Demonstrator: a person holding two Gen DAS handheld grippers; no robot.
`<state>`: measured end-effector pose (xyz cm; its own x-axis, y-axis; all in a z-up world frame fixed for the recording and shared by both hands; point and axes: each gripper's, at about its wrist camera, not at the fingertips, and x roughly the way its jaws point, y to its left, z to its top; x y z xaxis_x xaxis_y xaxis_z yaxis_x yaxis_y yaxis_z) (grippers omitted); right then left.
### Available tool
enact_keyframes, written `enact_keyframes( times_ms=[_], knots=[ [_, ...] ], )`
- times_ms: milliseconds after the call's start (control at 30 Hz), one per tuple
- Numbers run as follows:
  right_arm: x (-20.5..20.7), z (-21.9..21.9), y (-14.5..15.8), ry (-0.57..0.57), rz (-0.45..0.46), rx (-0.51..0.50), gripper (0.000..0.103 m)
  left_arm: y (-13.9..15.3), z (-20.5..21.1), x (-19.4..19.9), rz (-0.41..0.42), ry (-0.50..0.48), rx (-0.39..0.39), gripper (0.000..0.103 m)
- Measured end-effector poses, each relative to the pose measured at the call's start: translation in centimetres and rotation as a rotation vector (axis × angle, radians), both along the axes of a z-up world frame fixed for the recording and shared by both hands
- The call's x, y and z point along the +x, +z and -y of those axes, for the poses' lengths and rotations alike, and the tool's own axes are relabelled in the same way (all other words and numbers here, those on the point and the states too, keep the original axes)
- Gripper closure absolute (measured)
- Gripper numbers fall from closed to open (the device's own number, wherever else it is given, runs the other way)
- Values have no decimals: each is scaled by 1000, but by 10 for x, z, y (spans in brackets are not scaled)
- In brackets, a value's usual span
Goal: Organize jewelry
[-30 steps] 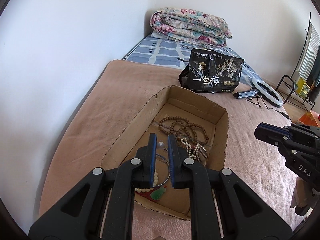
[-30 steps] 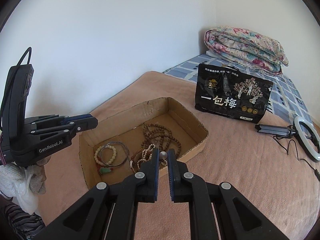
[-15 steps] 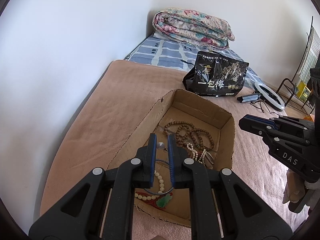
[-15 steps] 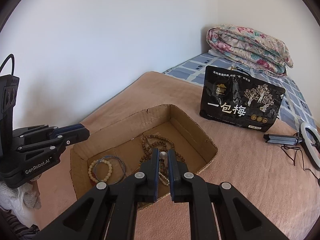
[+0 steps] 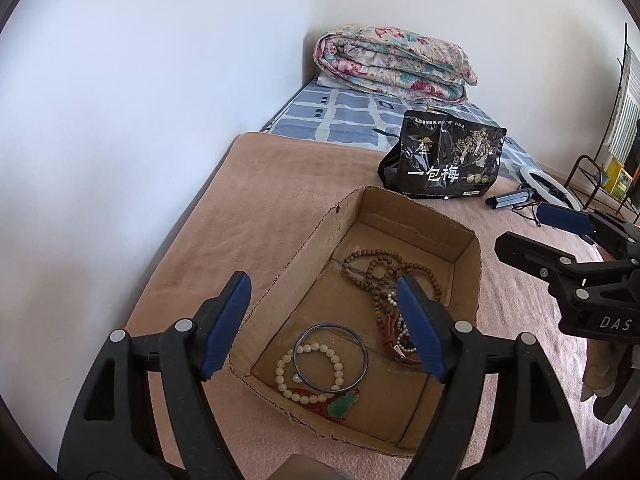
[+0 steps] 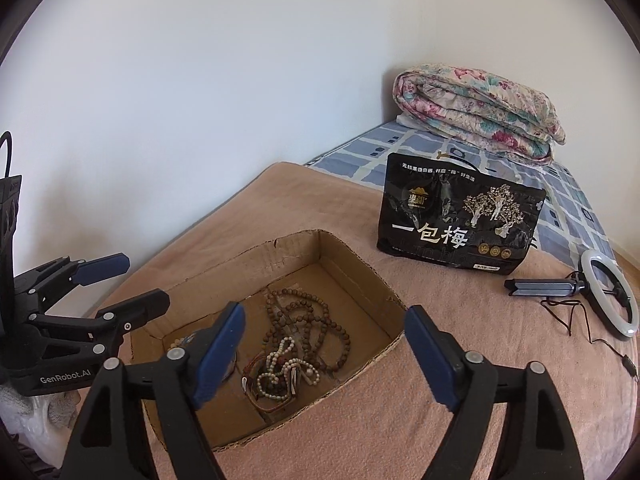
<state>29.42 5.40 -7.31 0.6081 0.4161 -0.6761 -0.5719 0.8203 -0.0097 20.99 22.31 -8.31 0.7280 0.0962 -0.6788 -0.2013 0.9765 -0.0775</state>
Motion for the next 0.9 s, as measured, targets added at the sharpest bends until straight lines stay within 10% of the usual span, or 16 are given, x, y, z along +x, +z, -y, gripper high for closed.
enact_keyframes(
  times_ms=[900],
  knots=[
    [-33,40,41,-40,31,16,0,38,24,-32,51,5,28,22]
  ],
)
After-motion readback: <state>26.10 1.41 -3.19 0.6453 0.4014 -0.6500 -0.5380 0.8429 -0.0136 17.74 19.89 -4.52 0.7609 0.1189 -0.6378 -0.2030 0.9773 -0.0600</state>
